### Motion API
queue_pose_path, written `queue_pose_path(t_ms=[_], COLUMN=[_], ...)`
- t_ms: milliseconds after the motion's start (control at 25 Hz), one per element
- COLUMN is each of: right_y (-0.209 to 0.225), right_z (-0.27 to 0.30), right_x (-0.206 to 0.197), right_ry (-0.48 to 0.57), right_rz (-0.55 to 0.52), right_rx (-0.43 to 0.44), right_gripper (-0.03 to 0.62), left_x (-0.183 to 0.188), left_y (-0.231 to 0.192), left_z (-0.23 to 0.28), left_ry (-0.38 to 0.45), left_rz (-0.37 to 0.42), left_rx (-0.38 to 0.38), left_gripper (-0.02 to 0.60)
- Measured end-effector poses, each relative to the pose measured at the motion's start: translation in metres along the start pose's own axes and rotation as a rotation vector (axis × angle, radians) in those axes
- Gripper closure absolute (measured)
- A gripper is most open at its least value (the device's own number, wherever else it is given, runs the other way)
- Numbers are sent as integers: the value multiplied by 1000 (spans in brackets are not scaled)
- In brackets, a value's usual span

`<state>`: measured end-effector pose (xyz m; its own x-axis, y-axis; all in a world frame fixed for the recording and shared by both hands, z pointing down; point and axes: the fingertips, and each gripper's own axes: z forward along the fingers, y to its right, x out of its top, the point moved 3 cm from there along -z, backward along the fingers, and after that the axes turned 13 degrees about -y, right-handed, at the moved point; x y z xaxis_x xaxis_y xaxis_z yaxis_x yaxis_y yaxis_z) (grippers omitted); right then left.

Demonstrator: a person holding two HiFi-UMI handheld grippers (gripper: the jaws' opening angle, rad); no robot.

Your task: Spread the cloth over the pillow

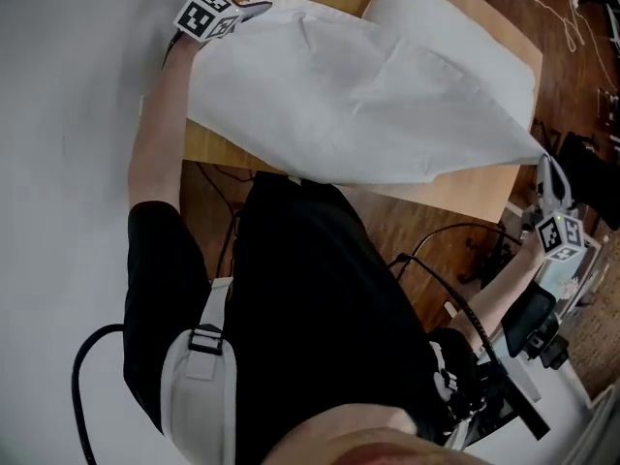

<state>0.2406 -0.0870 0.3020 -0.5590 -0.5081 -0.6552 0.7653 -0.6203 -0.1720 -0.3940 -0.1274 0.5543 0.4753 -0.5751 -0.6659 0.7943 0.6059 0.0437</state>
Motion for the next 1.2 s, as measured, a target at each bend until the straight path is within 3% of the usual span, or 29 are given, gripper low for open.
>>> queue_pose_path(t_ms=[120, 200, 320, 400, 520, 600, 720, 760, 800, 880, 960, 1040, 1200], right_y=[0, -2, -8, -11, -18, -23, -31, -33, -35, -40, -46, -52, -66], right_z=[-2, -6, -10, -12, -15, -22, -38, -41, -41, -36, -27, -19, -11], right_x=[-6, -12, -22, -26, -33, -32, -30, -29, -28, -25, -22, -16, -4], right_ry=[-46, -53, -64, -72, -83, -83, -69, -70, -71, -70, -73, -78, -84], right_rz=[10, 21, 37, 51, 67, 70, 84, 88, 89, 87, 84, 75, 60], right_rx=[-24, -29, -32, -30, -26, -32, -47, -47, -44, -31, -13, 4, 8], right_gripper=[588, 588, 588, 588, 588, 588, 588, 588, 588, 588, 588, 588, 588], left_x=[-21, -54, -115, -140, -165, -181, -206, -206, -197, -155, -106, -68, -45], left_y=[-46, -49, 6, 56, 122, 149, 176, 176, 165, 110, 43, -14, -71], left_z=[-28, -33, -15, -3, 4, -5, -29, -36, -43, -49, -35, 8, 112], left_ry=[43, -43, -291, -369, -456, -515, -559, -538, -476, -291, -180, -176, -350], left_rz=[-204, -292, -209, -119, -9, -9, -94, -139, -200, -306, -298, -245, -277], left_rx=[82, 62, -50, -103, -156, -167, -257, -278, -268, -168, -52, 2, 1], left_gripper=[258, 307, 344, 405, 428, 492, 492, 492, 492, 492, 458, 339, 285])
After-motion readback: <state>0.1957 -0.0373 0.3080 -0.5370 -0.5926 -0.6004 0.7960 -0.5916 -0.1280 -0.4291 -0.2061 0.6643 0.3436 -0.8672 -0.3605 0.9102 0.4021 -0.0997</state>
